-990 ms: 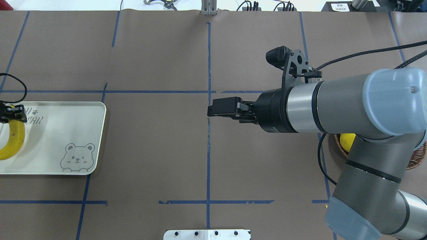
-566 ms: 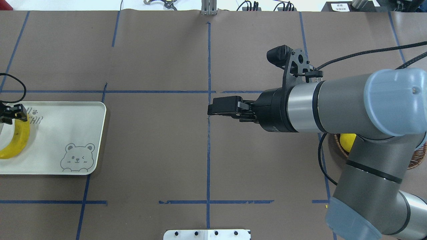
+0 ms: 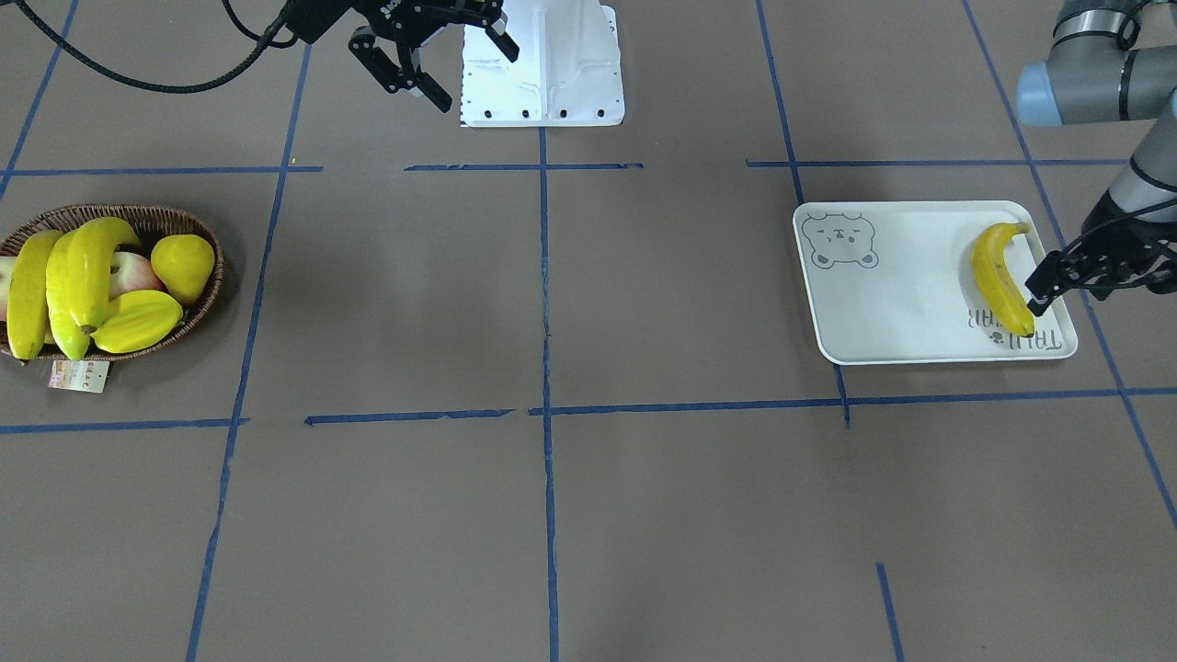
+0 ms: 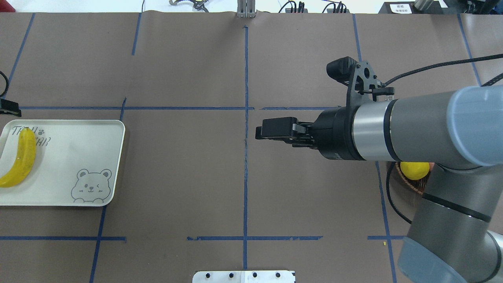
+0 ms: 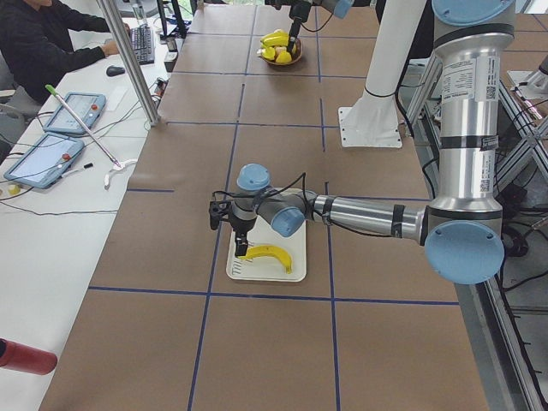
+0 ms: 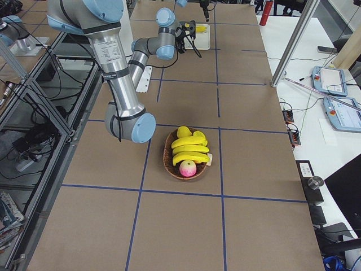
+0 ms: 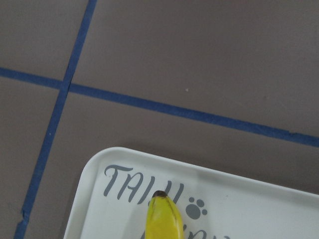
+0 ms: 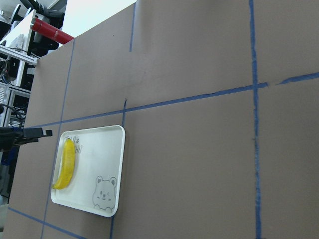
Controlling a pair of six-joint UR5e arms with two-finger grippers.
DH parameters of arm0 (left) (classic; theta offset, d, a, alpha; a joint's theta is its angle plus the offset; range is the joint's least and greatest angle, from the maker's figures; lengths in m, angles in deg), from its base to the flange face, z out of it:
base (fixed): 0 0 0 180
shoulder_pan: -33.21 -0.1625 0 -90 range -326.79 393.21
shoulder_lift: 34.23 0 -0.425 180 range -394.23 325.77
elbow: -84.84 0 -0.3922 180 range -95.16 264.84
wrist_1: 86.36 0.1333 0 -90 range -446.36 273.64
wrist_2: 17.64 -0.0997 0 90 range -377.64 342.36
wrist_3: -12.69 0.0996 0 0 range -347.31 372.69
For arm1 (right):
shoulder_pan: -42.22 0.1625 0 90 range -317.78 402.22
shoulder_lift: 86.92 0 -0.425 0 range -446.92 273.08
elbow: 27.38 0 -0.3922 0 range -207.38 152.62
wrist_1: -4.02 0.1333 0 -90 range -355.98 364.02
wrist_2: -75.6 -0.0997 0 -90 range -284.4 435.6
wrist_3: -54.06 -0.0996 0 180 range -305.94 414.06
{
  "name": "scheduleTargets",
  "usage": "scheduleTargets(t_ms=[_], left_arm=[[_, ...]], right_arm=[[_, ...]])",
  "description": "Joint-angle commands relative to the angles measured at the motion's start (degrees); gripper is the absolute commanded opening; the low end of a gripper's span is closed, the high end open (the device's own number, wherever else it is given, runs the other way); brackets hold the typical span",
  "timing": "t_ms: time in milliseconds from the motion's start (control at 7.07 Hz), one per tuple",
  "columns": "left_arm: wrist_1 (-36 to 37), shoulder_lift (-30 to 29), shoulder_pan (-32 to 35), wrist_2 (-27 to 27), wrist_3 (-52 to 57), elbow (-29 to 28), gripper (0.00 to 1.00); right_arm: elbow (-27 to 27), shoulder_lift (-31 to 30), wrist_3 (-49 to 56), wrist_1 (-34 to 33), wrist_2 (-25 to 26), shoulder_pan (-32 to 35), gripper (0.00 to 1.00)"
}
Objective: Transfer all bananas from basket to plate
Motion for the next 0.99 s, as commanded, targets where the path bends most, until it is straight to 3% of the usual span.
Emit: scheduleTargets(t_ms=[0,424,566,849], left_arm=[[-0.4,0.6,5.6,2.1,9.5,0.2,1.00],[0.4,0.9,9.6,2.7,23.4,0.6,1.00],[1.5,0.8,10.4,3.8,27.5,1.2,1.00],[3.0,0.0,12.0,3.8,28.5,0.6,1.00]], right_arm=[[4.3,-12.5,0.2,-0.1,-0.7,2.6,0.99],[4.6,-25.9,7.9,0.1,-2.7,7.1,0.99],[4.2,-27.9,12.0,0.2,-7.9,11.0,0.99],[3.6,-33.7,21.7,0.7,-12.5,14.9,1.00]])
